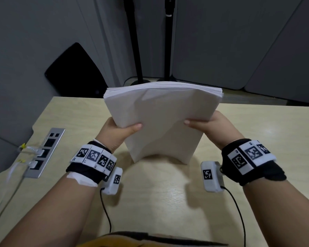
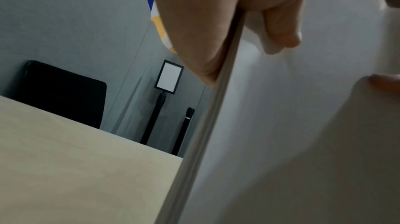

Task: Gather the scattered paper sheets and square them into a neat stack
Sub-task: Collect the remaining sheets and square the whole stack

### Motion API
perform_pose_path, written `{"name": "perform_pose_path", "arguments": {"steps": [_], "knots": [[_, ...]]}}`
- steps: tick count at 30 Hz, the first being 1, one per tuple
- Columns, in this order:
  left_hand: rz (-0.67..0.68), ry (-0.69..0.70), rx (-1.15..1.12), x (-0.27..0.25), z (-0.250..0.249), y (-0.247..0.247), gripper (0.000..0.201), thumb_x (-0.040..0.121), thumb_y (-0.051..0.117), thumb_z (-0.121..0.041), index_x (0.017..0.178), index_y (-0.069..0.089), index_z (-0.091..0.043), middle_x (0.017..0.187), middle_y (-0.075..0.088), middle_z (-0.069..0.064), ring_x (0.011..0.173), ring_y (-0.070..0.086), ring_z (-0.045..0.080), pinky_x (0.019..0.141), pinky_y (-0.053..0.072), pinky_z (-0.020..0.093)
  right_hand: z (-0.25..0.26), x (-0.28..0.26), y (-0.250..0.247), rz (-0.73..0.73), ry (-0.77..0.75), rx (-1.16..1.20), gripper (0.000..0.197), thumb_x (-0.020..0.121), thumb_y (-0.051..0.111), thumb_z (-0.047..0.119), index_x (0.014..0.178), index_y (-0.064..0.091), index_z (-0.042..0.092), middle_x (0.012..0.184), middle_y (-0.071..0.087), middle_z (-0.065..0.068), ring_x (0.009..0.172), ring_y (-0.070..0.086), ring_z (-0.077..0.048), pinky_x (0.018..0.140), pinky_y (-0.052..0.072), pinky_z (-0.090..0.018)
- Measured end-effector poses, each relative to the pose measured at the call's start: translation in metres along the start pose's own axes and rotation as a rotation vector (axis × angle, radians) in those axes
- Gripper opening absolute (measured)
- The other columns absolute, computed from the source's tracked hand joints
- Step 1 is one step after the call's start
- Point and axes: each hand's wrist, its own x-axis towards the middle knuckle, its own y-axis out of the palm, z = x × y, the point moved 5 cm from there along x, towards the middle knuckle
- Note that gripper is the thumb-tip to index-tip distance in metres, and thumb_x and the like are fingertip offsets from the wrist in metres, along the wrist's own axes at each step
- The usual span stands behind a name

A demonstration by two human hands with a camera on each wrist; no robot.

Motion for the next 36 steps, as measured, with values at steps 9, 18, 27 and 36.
{"name": "perform_pose_path", "arguments": {"steps": [9,18,27,36], "knots": [[-0.06,0.025,-0.042,0.0,0.0,-0.004,0.028,0.057,0.084,-0.029,0.084,0.078,-0.028,0.094,0.076,0.0,0.095,0.071,0.021,0.086,0.056,0.039,0.0,-0.001,-0.003,-0.033,-0.074,0.121,0.021,0.08,0.07,-0.001,0.093,0.072,0.015,0.088,0.076,0.005,0.085,0.071,-0.008,0.076,0.055,-0.019],[-0.133,-0.211,0.124,-0.016,0.06,0.0,0.017,0.076,0.08,-0.015,0.08,0.068,-0.027,0.075,0.073,-0.017,0.068,0.068,-0.008,0.077,0.05,0.024,-0.082,-0.011,0.009,-0.007,0.238,-0.263,0.015,0.085,0.071,0.018,0.099,0.068,0.025,0.102,0.07,0.001,0.097,0.064,-0.018,0.092,0.048,-0.035],[-0.104,-0.259,0.218,-0.016,0.063,0.007,0.013,0.081,0.075,-0.016,0.093,0.07,-0.016,0.088,0.073,-0.003,0.078,0.07,0.01,0.074,0.053,0.023,-0.08,-0.007,0.0,-0.008,0.225,-0.325,0.018,0.086,0.069,0.017,0.104,0.071,0.018,0.102,0.07,0.0,0.093,0.065,-0.014,0.087,0.05,-0.032],[-0.133,-0.426,0.297,-0.021,0.108,0.01,0.024,0.084,0.072,-0.014,0.106,0.069,-0.006,0.097,0.07,0.007,0.089,0.067,0.022,0.077,0.051,0.022,-0.137,-0.019,0.012,0.053,0.4,-0.652,0.025,0.089,0.064,0.027,0.104,0.067,0.007,0.102,0.068,-0.011,0.096,0.062,-0.029,0.082,0.047,-0.036]]}}
